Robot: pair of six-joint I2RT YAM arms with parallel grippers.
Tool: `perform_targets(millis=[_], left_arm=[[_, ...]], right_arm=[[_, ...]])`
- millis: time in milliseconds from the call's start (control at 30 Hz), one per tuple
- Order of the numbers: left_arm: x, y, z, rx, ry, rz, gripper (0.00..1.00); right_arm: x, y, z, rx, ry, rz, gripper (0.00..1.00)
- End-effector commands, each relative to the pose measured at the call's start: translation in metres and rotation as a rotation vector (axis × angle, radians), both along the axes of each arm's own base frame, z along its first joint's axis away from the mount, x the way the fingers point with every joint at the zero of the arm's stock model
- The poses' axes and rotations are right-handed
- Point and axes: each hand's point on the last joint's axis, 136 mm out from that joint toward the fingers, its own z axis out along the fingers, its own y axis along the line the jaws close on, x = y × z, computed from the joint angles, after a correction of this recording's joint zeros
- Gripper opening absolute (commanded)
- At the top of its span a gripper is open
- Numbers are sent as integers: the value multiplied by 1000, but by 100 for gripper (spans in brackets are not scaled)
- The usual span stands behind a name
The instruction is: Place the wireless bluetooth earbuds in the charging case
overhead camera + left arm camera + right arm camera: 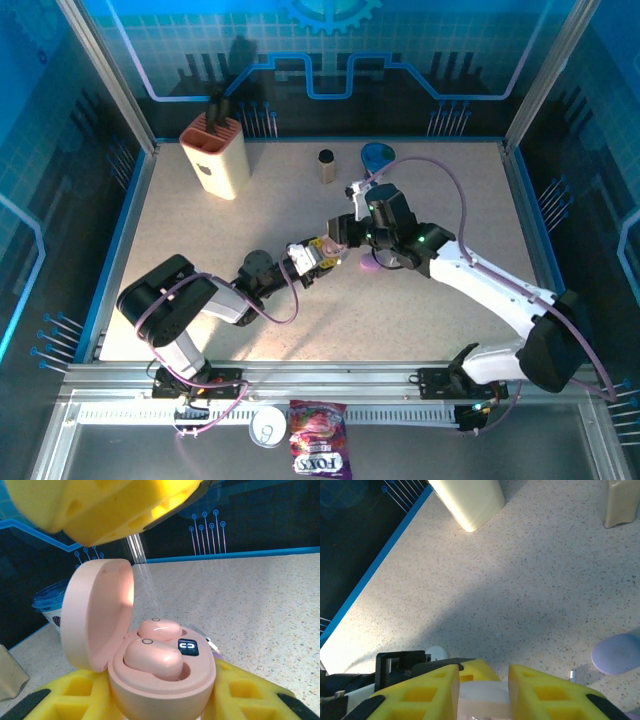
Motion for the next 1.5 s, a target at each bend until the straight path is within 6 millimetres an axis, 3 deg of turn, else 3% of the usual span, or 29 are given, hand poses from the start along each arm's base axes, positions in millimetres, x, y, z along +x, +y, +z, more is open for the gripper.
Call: perform_targets(millis=[0, 233, 333, 500, 700, 967, 1300, 1467], left_arm=[[-6, 1, 19, -47, -34, -7, 31], [8, 7, 40, -186, 65, 61, 31], [8, 5, 46, -218, 84, 48, 31], [4, 1, 54, -263, 121, 1, 31], [-2, -2, 71, -314, 131, -39, 31], [-6, 0, 76, -321, 126, -48, 31], [-8, 2, 71, -312, 132, -45, 33], [-9, -1, 68, -296, 126, -61, 37]], right_arm=[[1, 2, -8, -11, 31, 22, 31], [-8, -7, -16, 4, 47, 4, 35], [-10, -16, -10, 35, 41, -28, 43], [-16, -20, -4, 215, 115, -19, 68], [-23, -14, -16, 383, 264, 20, 72], [-24, 7, -14, 545, 345, 95, 65], [-20, 4, -16, 555, 340, 72, 24], [-18, -2, -16, 551, 320, 51, 12]])
